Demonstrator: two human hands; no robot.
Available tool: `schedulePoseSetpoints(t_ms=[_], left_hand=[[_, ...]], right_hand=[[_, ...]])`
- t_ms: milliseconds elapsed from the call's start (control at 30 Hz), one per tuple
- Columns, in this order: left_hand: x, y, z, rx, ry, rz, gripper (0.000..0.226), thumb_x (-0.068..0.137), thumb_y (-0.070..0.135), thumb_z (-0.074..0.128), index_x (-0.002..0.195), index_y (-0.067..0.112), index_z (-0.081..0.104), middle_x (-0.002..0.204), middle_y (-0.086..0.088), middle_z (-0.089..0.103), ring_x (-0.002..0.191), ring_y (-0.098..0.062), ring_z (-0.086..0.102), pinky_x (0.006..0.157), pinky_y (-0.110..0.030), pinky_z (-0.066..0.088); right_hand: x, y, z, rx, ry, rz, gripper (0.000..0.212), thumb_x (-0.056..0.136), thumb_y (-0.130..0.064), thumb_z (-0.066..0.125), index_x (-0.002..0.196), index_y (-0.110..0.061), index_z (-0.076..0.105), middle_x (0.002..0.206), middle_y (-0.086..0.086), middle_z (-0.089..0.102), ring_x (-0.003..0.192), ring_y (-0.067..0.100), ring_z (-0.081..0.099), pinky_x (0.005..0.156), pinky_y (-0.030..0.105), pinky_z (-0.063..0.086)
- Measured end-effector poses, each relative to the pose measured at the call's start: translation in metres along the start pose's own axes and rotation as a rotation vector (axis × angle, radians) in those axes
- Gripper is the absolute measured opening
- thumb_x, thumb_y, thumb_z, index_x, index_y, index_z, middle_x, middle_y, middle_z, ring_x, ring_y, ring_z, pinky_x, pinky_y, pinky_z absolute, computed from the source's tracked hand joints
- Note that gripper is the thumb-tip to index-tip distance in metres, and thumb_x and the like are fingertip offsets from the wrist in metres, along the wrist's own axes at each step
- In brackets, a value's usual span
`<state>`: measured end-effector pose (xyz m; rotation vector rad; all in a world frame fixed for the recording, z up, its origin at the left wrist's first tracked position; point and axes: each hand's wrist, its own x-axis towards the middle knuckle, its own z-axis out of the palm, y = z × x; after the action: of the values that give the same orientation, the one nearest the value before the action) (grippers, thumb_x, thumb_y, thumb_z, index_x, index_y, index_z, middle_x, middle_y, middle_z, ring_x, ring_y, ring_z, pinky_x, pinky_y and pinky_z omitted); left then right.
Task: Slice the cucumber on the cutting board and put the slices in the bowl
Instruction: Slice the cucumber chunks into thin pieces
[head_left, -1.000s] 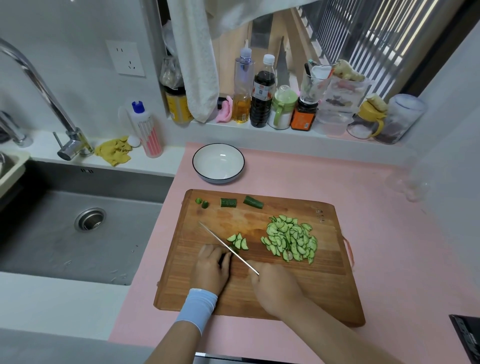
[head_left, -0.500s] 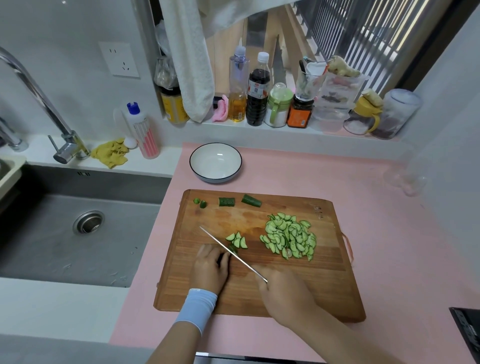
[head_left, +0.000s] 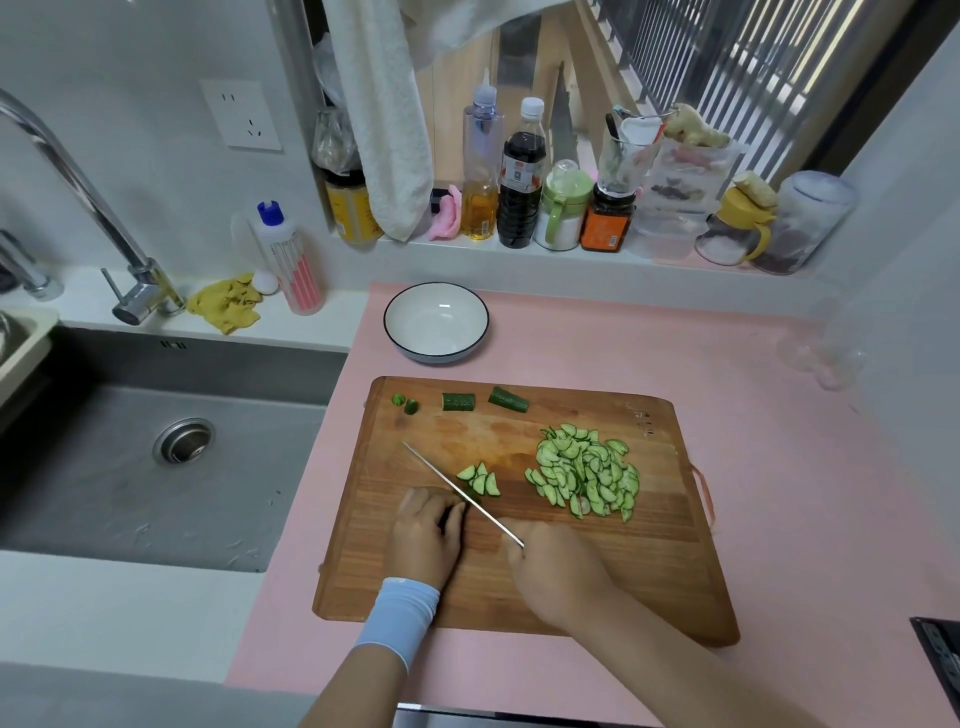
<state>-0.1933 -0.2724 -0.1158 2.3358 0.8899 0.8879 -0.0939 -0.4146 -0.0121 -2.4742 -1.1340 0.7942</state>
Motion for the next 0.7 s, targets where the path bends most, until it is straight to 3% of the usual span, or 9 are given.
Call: schedulePoseSetpoints(t_ms=[133,200,300,400,467,600,700], left_hand=[[0.000,0.001,0.001,-0.001,0.004,-0.004,0.011,0.075,0.004,0.081,0.077,0.010,0.071,0.076,0.000,0.062,0.080,-0.012,0.051,0.078,-0.012,0.038],[0.000,0.001,0.001,0.008,-0.002,-0.010,0.012,0.075,0.005,0.081,0.076,0.010,0.070,0.076,0.000,0.061,0.079,-0.013,0.051,0.077,-0.014,0.039],[-0.001,0.000,0.001,0.020,-0.010,-0.029,0.015,0.076,0.006,0.081,0.074,0.011,0.067,0.074,0.000,0.060,0.076,-0.016,0.052,0.073,-0.018,0.041],[0.000,0.000,0.001,0.030,-0.015,-0.040,0.016,0.076,0.007,0.081,0.072,0.010,0.065,0.073,-0.001,0.059,0.074,-0.019,0.053,0.071,-0.024,0.043],[0.000,-0.001,0.001,0.026,-0.015,-0.040,0.016,0.075,0.006,0.081,0.071,0.010,0.066,0.073,-0.002,0.059,0.074,-0.018,0.052,0.071,-0.024,0.043],[-0.001,0.000,0.000,0.008,-0.006,-0.038,0.015,0.074,0.004,0.081,0.072,0.010,0.067,0.073,-0.002,0.060,0.076,-0.015,0.050,0.073,-0.018,0.041],[0.000,0.000,0.000,0.013,-0.007,-0.032,0.014,0.074,0.004,0.082,0.074,0.009,0.069,0.074,-0.002,0.061,0.077,-0.013,0.049,0.074,-0.017,0.040]], right_hand=[[0.001,0.000,-0.001,-0.012,-0.001,0.014,0.021,0.101,-0.033,0.043,0.087,-0.031,0.058,0.065,-0.007,0.056,0.068,0.021,0.056,0.062,0.030,0.041],[0.000,0.000,0.000,-0.027,0.007,0.010,0.021,0.101,-0.034,0.042,0.087,-0.030,0.057,0.070,-0.006,0.059,0.072,0.022,0.058,0.064,0.030,0.041],[0.000,0.000,0.002,-0.027,0.016,-0.003,0.022,0.100,-0.035,0.040,0.101,-0.029,0.061,0.082,-0.001,0.068,0.080,0.026,0.063,0.068,0.032,0.047],[-0.006,0.004,0.003,-0.049,0.043,-0.031,0.031,0.101,-0.037,0.039,0.121,-0.036,0.062,0.092,0.001,0.072,0.086,0.026,0.064,0.068,0.031,0.043],[-0.012,0.008,0.001,-0.045,0.053,-0.045,0.033,0.102,-0.037,0.040,0.127,-0.038,0.061,0.086,-0.002,0.068,0.080,0.022,0.061,0.066,0.029,0.040],[-0.024,0.015,-0.005,-0.056,0.060,-0.068,0.029,0.102,-0.034,0.041,0.121,-0.038,0.062,0.082,-0.009,0.058,0.074,0.016,0.050,0.065,0.031,0.039],[-0.028,0.017,-0.006,-0.048,0.052,-0.055,0.023,0.102,-0.034,0.041,0.108,-0.034,0.063,0.083,-0.008,0.061,0.074,0.016,0.055,0.069,0.034,0.049]])
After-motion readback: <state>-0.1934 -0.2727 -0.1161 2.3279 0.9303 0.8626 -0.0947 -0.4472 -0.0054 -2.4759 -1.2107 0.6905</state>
